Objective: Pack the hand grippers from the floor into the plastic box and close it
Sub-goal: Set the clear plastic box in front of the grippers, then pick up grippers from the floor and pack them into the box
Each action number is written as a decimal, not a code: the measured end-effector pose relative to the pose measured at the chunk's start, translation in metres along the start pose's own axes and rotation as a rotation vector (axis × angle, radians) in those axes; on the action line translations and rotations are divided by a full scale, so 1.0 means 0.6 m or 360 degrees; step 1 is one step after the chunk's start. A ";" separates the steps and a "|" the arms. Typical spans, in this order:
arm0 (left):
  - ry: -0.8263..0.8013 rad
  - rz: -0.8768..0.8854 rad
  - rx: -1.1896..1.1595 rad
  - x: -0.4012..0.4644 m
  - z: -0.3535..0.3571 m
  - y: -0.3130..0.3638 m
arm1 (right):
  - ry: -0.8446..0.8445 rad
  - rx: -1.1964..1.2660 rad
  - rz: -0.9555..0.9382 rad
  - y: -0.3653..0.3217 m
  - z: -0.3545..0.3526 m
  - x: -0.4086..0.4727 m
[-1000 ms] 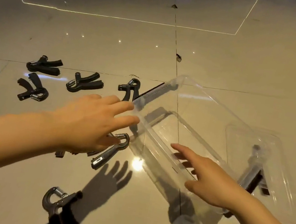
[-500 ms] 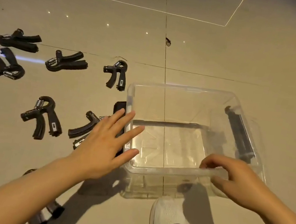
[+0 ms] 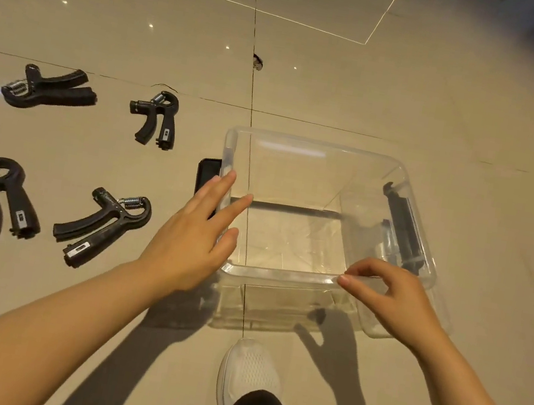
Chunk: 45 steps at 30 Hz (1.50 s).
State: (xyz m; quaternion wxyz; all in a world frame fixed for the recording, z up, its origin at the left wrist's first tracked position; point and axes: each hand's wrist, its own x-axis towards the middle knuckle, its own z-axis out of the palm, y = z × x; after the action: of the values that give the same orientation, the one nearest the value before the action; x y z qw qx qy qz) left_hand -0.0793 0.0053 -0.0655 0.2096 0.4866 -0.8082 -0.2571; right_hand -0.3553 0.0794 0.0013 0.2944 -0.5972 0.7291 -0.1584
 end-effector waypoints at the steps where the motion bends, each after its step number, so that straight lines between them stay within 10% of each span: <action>1: -0.0002 -0.0003 -0.0019 0.001 0.004 0.003 | 0.0004 -0.0007 0.0011 0.003 -0.003 0.000; 8: -0.0026 0.0155 0.0038 -0.061 -0.039 -0.034 | -0.0071 -0.0128 -0.0236 -0.039 0.021 -0.020; 15: -0.0072 -0.0318 0.0154 -0.205 -0.081 -0.131 | -0.0106 -0.0442 -0.1016 -0.178 0.115 0.010; 30: 0.0352 -0.1474 0.0054 -0.403 -0.130 -0.301 | -0.1281 -0.1528 -0.1277 -0.387 0.361 0.031; 45: -0.0112 -0.1478 0.0018 -0.365 -0.080 -0.270 | -0.0891 -0.1377 -0.1108 -0.343 0.503 0.129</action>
State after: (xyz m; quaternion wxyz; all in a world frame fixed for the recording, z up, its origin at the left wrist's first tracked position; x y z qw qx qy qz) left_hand 0.1550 0.1274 -0.1477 0.0422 0.7891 -0.5127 -0.3355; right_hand -0.0175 -0.0072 -0.1317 0.1367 -0.8840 0.3849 0.2273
